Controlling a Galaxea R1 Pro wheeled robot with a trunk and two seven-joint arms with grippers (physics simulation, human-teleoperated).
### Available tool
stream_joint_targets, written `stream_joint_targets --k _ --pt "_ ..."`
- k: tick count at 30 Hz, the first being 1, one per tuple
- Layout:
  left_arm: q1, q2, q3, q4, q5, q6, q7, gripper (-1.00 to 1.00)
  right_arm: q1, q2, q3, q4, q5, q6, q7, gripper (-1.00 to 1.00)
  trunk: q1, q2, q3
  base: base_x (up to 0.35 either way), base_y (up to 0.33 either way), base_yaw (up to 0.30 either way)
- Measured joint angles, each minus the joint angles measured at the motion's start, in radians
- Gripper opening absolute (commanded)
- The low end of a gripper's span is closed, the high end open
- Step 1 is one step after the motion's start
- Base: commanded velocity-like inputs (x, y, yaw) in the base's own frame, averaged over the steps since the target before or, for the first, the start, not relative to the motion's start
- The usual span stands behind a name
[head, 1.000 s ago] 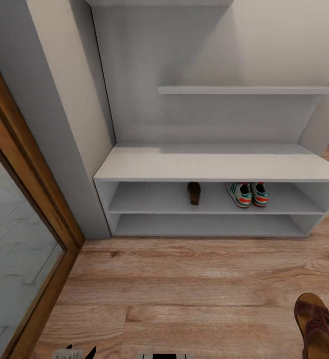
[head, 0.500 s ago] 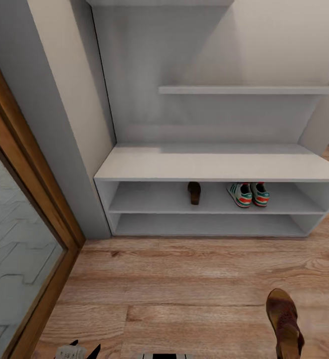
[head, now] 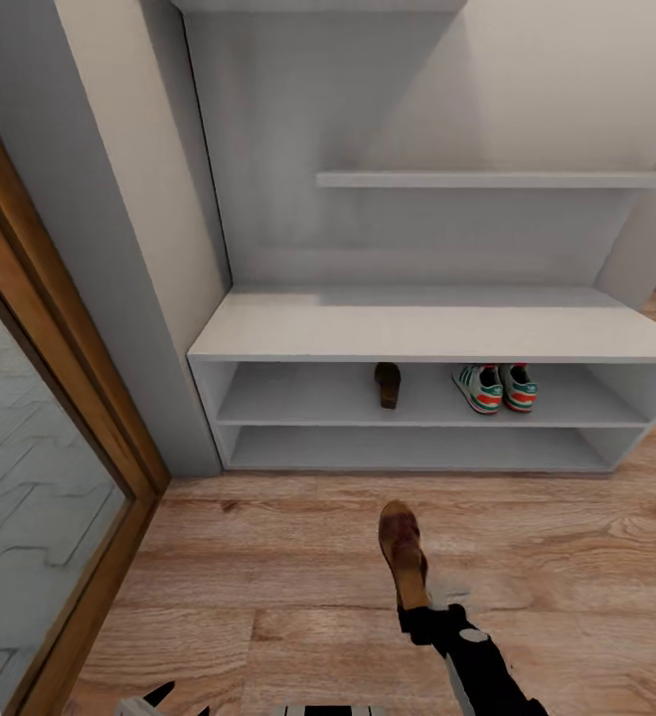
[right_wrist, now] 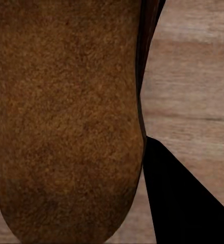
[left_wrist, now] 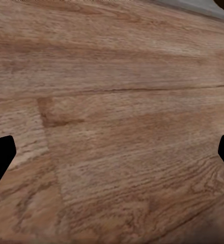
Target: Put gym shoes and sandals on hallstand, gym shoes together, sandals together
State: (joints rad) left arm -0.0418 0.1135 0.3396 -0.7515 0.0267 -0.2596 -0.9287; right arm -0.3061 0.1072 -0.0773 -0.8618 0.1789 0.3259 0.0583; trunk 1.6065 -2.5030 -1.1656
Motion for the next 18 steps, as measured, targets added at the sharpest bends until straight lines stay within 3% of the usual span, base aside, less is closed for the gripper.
stream_joint_targets --k 2,3,5,7,18 --pt "0.0 0.002 0.0 0.0 0.001 0.0 -0.003 1.0 -0.084 0.056 0.036 0.003 -0.003 0.081 -0.014 -1.0 0.0 0.0 0.0 0.0 0.0 0.0" --pt "0.001 0.002 0.0 0.0 0.002 0.0 -0.004 1.0 -0.107 0.066 0.042 0.002 0.003 0.093 -0.018 -1.0 0.0 0.0 0.0 0.0 0.0 0.0" --pt "0.001 0.003 0.0 0.001 0.003 0.001 -0.005 1.0 -0.192 0.067 0.07 0.001 0.007 0.14 -0.045 -1.0 0.0 0.0 0.0 0.0 0.0 0.0" --pt "0.001 0.003 -0.001 0.0 0.001 0.001 -0.005 1.0 -0.241 0.067 0.084 -0.003 0.01 0.181 -0.086 -1.0 0.0 0.0 0.0 0.0 0.0 0.0" --pt "0.001 0.002 -0.005 0.0 -0.005 0.004 -0.003 1.0 -0.268 0.067 0.091 -0.004 0.005 0.208 -0.12 -1.0 0.0 0.0 0.0 0.0 0.0 0.0"
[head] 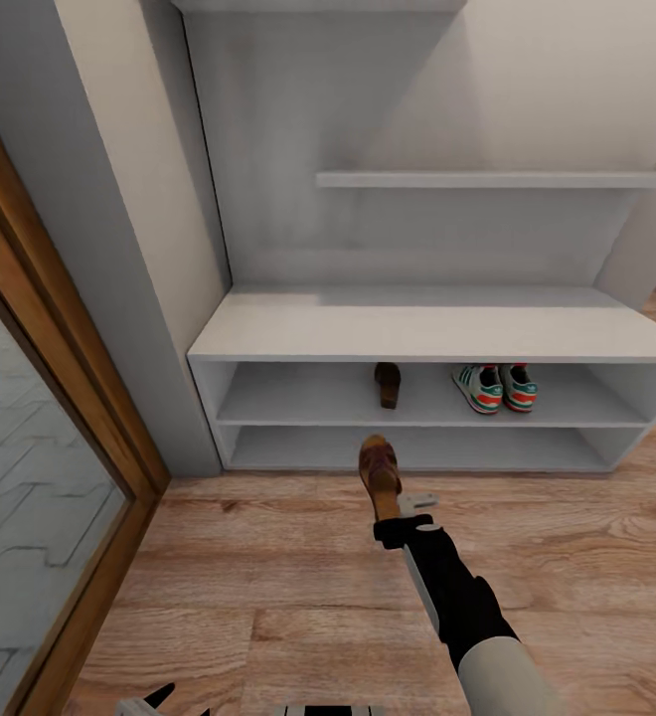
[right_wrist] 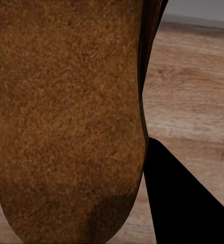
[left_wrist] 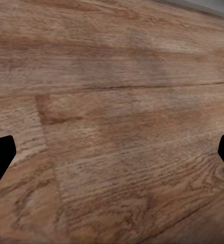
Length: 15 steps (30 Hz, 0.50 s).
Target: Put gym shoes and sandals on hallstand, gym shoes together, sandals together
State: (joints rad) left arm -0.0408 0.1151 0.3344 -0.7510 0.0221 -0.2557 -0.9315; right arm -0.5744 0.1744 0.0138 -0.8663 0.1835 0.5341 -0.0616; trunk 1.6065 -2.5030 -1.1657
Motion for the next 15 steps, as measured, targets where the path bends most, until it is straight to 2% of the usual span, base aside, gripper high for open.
stream_joint_targets --k 3,10,15 --pt "0.0 -0.002 0.001 0.0 0.0 -0.001 0.001 1.0 -0.001 0.0 0.0 -0.006 0.005 0.003 -0.013 -1.0 0.0 0.0 0.0 0.107 0.0 0.0" --pt "0.0 -0.002 -0.001 -0.001 0.0 -0.001 -0.001 1.0 -0.014 0.0 0.001 -0.017 0.0 0.005 -0.025 -1.0 -0.001 0.0 0.0 0.265 0.0 0.0" --pt "0.0 -0.002 -0.002 -0.001 0.001 -0.001 -0.001 1.0 -0.022 0.0 0.002 -0.018 -0.001 0.006 -0.026 -1.0 0.0 0.0 0.0 0.113 0.0 0.0"
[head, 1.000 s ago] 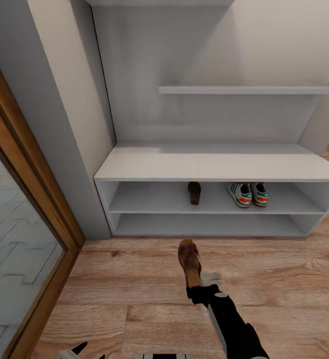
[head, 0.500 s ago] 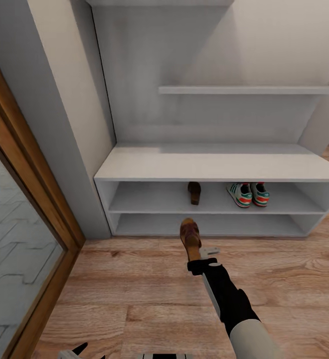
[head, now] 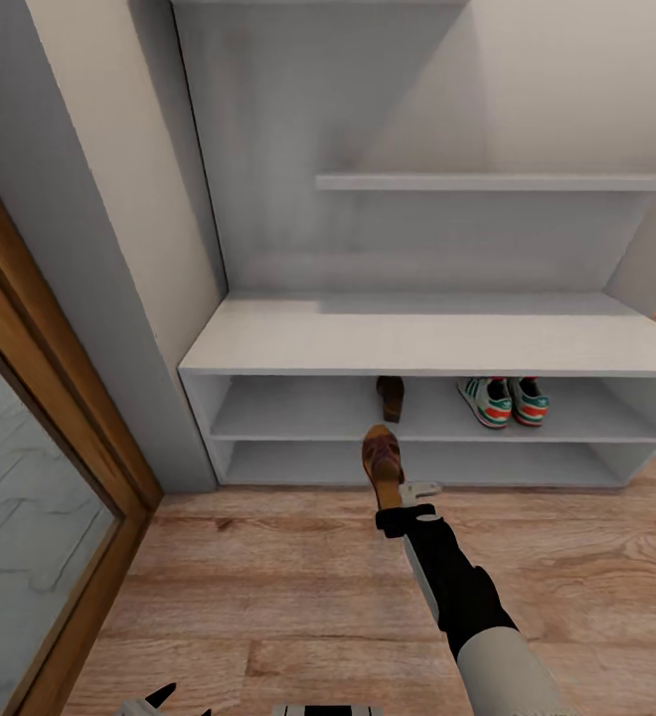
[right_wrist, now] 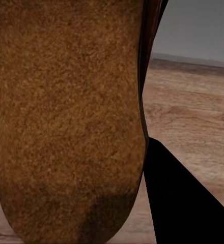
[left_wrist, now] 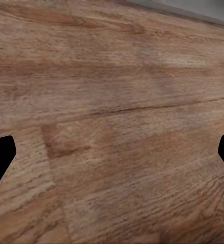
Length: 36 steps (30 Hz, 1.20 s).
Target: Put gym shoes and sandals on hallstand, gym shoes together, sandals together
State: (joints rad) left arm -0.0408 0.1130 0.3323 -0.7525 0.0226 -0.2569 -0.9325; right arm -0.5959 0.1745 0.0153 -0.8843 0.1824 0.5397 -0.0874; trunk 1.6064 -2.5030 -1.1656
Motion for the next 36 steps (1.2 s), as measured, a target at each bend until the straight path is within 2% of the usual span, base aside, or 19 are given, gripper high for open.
stream_joint_targets --k 9,20,29,36 --pt "0.0 0.0 0.0 0.0 0.001 0.0 0.0 1.0 -0.026 0.0 0.0 0.0 -0.001 -0.002 0.002 -1.0 0.0 0.0 0.0 0.064 0.0 0.0" --pt "0.0 -0.002 -0.003 0.0 0.002 0.0 -0.002 1.0 -0.03 0.0 -0.002 0.015 0.0 -0.003 0.005 -1.0 0.0 0.0 0.0 0.297 0.0 0.0" --pt "0.0 -0.006 -0.007 0.0 0.001 0.001 0.002 1.0 -0.03 0.0 -0.003 0.116 -0.002 -0.008 0.005 -1.0 0.0 0.0 0.0 0.16 0.0 0.0" --pt "-0.001 -0.006 -0.004 0.0 0.001 0.002 0.001 1.0 -0.03 0.0 -0.003 0.125 -0.001 -0.009 0.006 -1.0 0.0 0.0 0.0 0.153 0.068 0.0"
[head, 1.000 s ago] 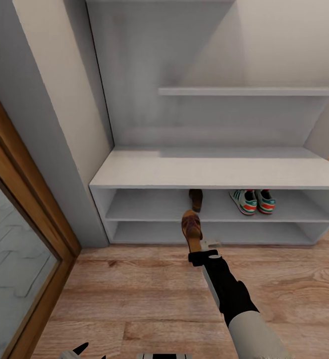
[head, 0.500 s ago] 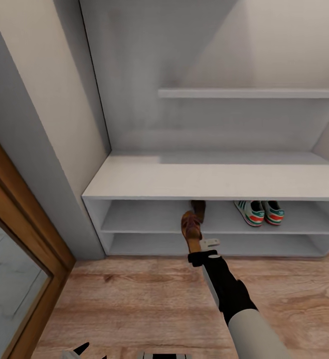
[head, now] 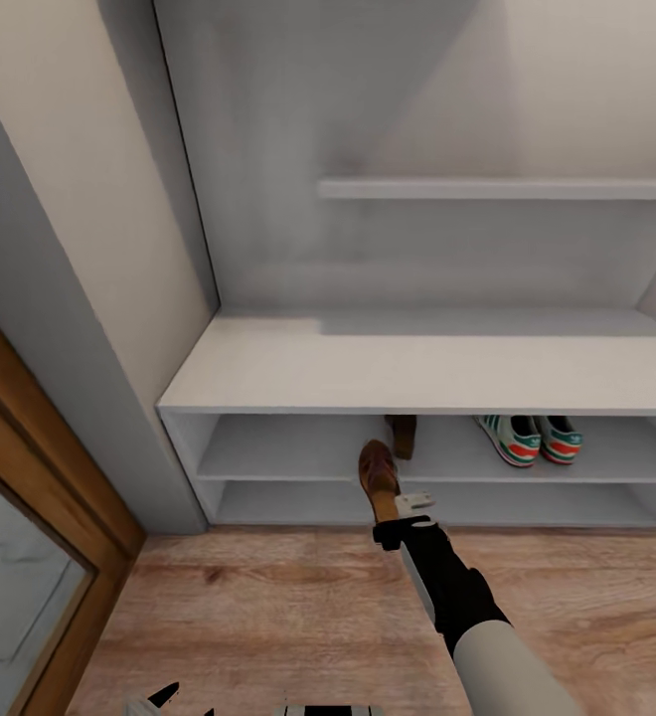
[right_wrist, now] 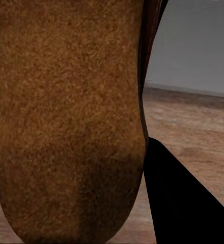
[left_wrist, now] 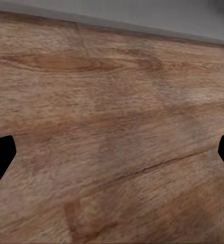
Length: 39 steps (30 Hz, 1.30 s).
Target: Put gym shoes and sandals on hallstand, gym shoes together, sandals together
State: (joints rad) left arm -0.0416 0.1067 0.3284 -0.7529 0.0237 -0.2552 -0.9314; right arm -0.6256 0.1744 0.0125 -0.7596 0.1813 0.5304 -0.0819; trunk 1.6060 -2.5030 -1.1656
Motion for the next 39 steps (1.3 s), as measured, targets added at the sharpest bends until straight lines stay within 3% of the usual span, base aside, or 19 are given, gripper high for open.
stream_joint_targets --k 22,39 --pt "-0.001 -0.003 -0.004 0.0 0.0 -0.002 0.0 1.0 0.0 0.0 -0.002 -0.003 0.0 0.0 -0.001 -1.0 0.0 0.0 0.0 0.245 0.037 0.0" --pt "-0.001 -0.003 -0.006 0.0 0.0 -0.002 -0.001 1.0 0.0 0.0 -0.003 -0.007 0.0 0.0 -0.002 -1.0 0.001 0.0 0.0 0.059 0.0 0.0"
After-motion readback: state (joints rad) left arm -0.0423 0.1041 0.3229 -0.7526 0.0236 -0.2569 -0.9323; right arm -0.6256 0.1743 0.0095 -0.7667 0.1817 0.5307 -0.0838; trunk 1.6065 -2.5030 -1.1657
